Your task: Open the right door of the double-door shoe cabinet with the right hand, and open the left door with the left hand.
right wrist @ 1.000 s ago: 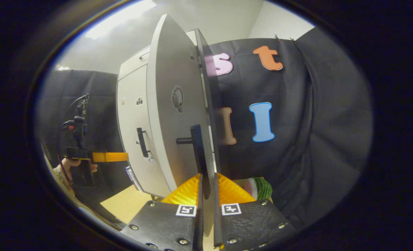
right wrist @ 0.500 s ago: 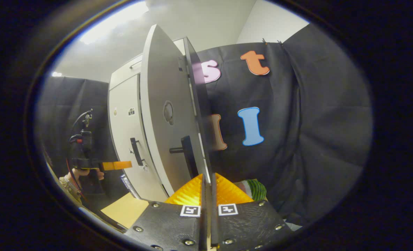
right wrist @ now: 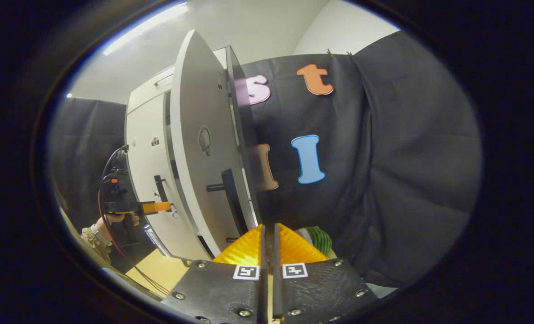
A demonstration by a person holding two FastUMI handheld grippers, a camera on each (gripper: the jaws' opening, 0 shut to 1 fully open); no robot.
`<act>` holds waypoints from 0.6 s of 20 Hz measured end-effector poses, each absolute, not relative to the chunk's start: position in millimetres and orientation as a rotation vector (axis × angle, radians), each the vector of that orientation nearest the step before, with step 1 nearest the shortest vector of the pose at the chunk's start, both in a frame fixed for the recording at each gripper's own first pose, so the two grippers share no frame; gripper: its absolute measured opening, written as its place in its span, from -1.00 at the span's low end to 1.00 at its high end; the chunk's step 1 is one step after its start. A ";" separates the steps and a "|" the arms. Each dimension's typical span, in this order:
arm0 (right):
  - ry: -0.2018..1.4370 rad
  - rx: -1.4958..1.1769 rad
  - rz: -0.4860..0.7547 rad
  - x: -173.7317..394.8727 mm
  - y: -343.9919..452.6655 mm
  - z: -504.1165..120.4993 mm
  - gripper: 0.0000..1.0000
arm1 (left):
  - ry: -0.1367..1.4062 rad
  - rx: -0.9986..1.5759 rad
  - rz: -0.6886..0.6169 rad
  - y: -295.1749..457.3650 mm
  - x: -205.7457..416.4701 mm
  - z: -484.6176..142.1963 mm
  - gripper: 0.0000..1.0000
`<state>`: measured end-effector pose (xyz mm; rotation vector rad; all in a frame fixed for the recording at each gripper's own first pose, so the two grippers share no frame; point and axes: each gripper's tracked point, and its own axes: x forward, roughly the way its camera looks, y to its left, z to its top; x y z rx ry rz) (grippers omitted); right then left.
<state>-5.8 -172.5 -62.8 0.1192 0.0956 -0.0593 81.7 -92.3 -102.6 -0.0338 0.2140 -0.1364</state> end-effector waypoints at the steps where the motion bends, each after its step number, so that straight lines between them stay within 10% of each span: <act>1: 0.101 0.120 -0.068 -6.5 -173.0 -64.1 -0.91 | 0.208 -0.030 -0.133 -91.9 85.8 -101.6 0.96; 12: 0.136 0.159 -0.145 -8.4 -179.1 -78.4 -0.91 | 0.126 0.007 -0.078 -88.9 111.4 -84.0 0.96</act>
